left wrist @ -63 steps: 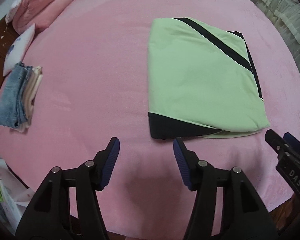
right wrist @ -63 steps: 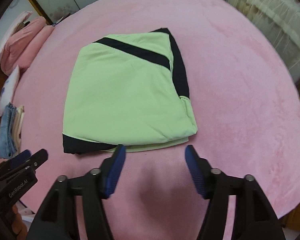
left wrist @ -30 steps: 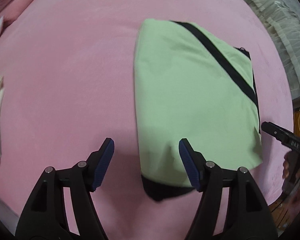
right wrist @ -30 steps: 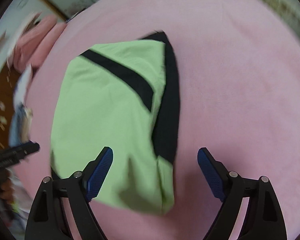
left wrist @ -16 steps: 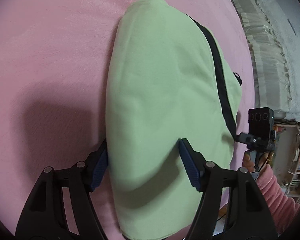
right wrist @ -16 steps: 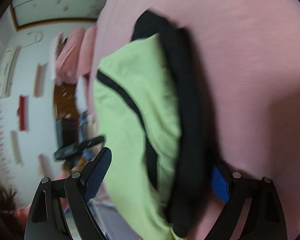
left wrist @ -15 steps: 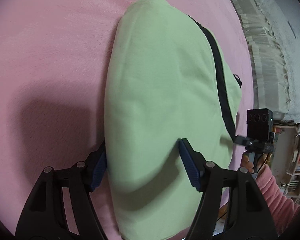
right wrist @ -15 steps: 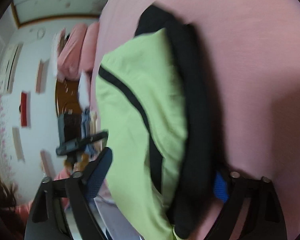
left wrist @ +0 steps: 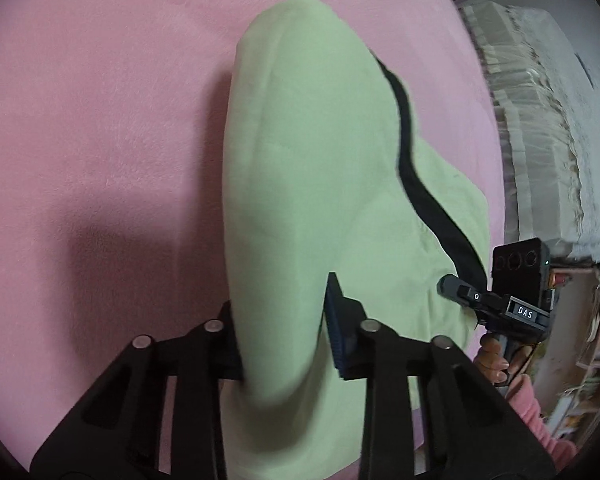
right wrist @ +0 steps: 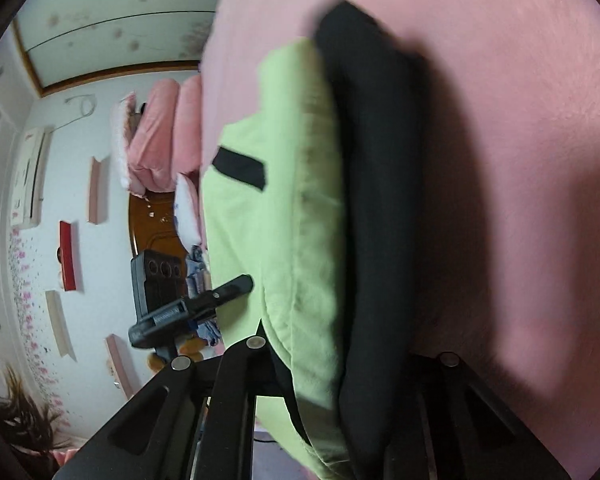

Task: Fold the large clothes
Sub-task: 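Lift the folded jacket with both tools and carry it onto the clothes stack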

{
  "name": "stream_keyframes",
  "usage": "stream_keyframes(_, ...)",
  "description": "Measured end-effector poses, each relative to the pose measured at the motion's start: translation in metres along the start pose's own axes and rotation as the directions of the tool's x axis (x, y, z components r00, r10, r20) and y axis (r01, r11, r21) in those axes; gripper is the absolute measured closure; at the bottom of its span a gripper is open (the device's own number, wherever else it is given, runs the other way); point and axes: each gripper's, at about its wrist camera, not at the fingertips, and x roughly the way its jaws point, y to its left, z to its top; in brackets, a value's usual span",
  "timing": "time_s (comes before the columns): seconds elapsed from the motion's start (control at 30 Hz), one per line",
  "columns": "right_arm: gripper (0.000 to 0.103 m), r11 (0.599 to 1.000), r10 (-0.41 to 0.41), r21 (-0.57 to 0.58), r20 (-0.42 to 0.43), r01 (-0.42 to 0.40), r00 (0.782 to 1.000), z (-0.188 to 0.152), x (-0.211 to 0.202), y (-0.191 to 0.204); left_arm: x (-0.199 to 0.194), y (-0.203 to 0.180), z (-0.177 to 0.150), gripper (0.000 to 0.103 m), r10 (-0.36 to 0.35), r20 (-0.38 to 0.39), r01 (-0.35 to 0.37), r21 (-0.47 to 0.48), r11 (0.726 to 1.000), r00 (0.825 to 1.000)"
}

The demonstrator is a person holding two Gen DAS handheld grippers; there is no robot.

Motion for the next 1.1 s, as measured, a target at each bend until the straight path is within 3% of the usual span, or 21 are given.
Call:
stream_keyframes(0.13, 0.089, 0.986, -0.105, -0.128, 0.047, 0.11, 0.993, -0.031, -0.018, 0.04, -0.034, -0.02, -0.025, 0.083, -0.027, 0.076, 0.026, 0.018, 1.0, 0.997)
stream_keyframes(0.27, 0.089, 0.955, -0.178, -0.222, 0.091, 0.195, 0.98, -0.071, -0.043, 0.078, -0.069, -0.027, -0.059, 0.083, -0.089, 0.093, 0.092, -0.025, 0.995, 0.992)
stream_keyframes(0.43, 0.089, 0.919, -0.243, -0.288, 0.117, 0.268, 0.963, -0.128, -0.079, 0.12, -0.109, -0.015, -0.111, 0.084, -0.194, 0.096, 0.204, -0.104, 0.973, 0.976)
stream_keyframes(0.6, 0.089, 0.897, -0.294, -0.309, 0.111, 0.314, 0.949, -0.19, -0.083, 0.156, -0.155, 0.016, -0.164, 0.084, -0.207, 0.085, 0.22, -0.197, 0.955, 0.975)
stream_keyframes(0.73, 0.089, 0.9, -0.302, -0.304, 0.084, 0.313, 0.95, -0.242, -0.053, 0.179, -0.205, 0.07, -0.209, 0.084, -0.209, 0.117, 0.231, -0.22, 0.948, 0.971)
stream_keyframes(0.87, 0.089, 0.929, -0.26, -0.266, 0.028, 0.258, 0.965, -0.286, -0.005, 0.198, -0.282, 0.136, -0.255, 0.083, -0.128, 0.163, 0.166, -0.249, 0.954, 0.978)
stream_keyframes(1.0, 0.089, 0.956, -0.192, -0.231, -0.037, 0.178, 0.981, -0.321, 0.056, 0.227, -0.368, 0.199, -0.266, 0.083, -0.044, 0.227, 0.111, -0.29, 0.951, 0.973)
stream_keyframes(1.1, 0.089, 0.962, -0.123, -0.257, -0.091, 0.096, 0.988, -0.342, 0.106, 0.256, -0.433, 0.248, -0.262, 0.083, 0.01, 0.298, 0.095, -0.335, 0.937, 0.955)
